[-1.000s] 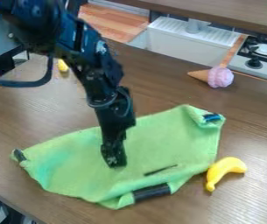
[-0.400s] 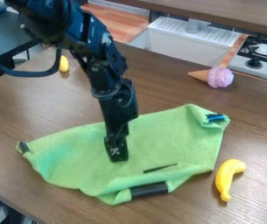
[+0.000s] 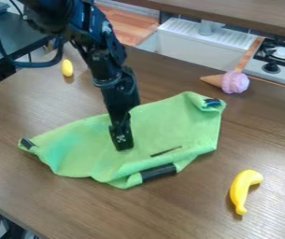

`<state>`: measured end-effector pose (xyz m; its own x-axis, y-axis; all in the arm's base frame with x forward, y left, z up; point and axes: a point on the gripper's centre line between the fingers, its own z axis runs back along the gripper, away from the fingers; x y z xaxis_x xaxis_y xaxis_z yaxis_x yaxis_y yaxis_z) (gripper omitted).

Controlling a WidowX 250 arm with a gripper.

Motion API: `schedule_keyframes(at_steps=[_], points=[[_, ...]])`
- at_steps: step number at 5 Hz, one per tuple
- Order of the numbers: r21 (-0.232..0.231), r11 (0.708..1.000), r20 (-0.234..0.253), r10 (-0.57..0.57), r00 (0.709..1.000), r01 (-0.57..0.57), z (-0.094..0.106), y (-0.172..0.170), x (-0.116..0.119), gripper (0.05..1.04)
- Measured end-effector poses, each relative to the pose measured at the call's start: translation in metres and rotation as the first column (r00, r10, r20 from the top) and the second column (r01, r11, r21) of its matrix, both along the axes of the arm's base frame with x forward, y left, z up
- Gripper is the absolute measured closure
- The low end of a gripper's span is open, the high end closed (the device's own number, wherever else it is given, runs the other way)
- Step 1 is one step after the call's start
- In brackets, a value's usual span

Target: Move the cloth to the center of the table

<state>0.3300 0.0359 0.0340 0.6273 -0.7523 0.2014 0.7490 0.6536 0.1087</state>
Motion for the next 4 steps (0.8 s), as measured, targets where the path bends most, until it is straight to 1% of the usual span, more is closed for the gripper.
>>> schedule_keyframes(at_steps=[1, 2, 3, 4], points=[[0.012, 0.998, 0.009, 0.062, 0.998, -0.062, 0.001, 0.021, 0.009, 0.083], [0.008, 0.993, 0.006, 0.118, 0.993, -0.118, 0.001, 0.037, 0.017, 0.083], [0.001, 0.983, 0.015, 0.182, 0.983, -0.182, 0.003, 0.057, 0.033, 0.083], [-0.001, 0.976, 0.03, 0.216, 0.976, -0.216, 0.005, 0.071, 0.047, 0.083]])
